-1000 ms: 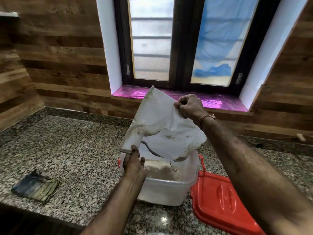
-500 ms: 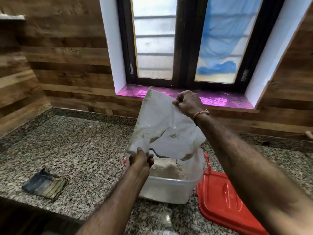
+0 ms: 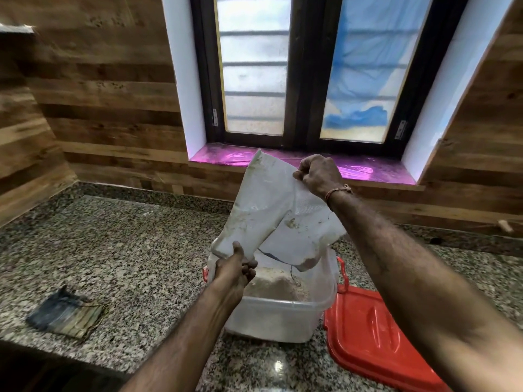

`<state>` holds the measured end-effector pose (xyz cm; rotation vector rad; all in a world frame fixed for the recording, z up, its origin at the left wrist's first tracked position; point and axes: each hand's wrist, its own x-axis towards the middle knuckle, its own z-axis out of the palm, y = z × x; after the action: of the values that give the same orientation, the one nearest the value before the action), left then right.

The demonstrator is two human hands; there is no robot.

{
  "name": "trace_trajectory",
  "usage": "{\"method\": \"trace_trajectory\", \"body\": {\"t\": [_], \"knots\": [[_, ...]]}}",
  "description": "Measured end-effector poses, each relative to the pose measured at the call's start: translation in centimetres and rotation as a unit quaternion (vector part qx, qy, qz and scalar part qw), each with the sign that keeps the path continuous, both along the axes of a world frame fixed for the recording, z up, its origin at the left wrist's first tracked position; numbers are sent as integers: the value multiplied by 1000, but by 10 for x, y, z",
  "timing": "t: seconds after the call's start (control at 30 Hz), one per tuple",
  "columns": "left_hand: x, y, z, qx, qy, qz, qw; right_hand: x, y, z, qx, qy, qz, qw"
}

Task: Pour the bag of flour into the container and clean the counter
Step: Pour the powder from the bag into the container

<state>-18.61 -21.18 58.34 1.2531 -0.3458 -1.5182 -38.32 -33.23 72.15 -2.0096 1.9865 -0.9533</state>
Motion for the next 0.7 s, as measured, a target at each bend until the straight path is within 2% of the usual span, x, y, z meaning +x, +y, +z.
{"method": "trace_trajectory", "body": {"t": [0.13,0.43,0.57,0.7], "knots": [[1,2,-2,-25,-12,-39,999,-8,-2,0,4,-23,6,1000],[-6,6,0,-68,12,59,996,-14,1,5,25,-47,-10,999],[-6,5,6,-30,19,32,999,-12,3,8,18,-56,-17,998],[-8,3,8,21,-15,35,999,-10,4,9,14,-39,1,999]]}}
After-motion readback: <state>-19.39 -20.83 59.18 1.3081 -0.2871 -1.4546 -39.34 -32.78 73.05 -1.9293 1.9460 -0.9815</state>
